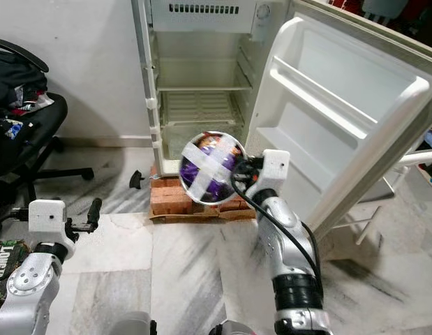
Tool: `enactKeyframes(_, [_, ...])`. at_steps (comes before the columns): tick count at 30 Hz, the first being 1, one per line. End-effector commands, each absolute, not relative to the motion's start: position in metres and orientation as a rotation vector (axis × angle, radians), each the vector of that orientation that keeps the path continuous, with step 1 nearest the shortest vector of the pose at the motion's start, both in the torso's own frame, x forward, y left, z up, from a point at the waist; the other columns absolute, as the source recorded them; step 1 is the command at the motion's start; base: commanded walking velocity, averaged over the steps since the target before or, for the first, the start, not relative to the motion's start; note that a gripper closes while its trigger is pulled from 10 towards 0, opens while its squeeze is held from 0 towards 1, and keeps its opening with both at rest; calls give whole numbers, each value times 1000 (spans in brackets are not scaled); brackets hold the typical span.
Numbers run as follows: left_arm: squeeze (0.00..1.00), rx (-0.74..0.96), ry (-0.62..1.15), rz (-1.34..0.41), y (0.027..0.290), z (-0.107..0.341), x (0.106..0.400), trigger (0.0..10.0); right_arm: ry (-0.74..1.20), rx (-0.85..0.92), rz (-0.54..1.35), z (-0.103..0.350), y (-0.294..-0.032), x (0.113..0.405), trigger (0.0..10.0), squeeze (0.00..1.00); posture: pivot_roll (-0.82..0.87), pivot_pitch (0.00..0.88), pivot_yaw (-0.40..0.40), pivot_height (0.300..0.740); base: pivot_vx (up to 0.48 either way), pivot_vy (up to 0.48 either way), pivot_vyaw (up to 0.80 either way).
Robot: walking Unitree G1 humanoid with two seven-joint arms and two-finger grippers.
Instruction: Restocking fridge
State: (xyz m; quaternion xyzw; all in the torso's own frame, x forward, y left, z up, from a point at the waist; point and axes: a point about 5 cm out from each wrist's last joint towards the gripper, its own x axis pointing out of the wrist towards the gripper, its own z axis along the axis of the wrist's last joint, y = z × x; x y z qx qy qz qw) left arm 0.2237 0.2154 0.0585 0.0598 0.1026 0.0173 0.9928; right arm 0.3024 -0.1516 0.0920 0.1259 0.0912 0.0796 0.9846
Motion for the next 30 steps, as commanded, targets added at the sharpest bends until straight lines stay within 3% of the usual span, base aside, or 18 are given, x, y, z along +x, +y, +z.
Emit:
enactKeyframes(1, [0, 113, 204, 21, 211, 57, 222, 10000, 161, 204, 144, 96, -164, 302, 10000, 0, 193, 0, -68, 740, 0, 0, 0])
enactKeyframes(9, [0, 146, 212, 27, 215, 56, 222, 10000, 157, 98, 165, 108, -192, 306, 10000, 0, 163, 0, -29, 740, 0, 0, 0])
enactKeyframes(15, [0, 153, 198, 26, 214, 58, 225, 10000, 155, 41, 227, 114, -190, 304, 10000, 0, 153, 0, -25, 740, 0, 0, 0])
enactKeyframes(21, [0, 201, 169, -6, 209, 62, 220, 10000, 154, 131, 85, 105, -197, 288, 10000, 0, 179, 0, -66, 740, 0, 0, 0])
enactKeyframes(26, [0, 177, 169, 29, 214, 64, 215, 10000, 163, 141, -90, 89, -209, 257, 10000, 0, 149, 0, -52, 740, 0, 0, 0])
enactKeyframes(30, [0, 174, 170, 0, 207, 61, 218, 10000, 153, 108, -114, 88, -211, 250, 10000, 0, 117, 0, -32, 740, 0, 0, 0])
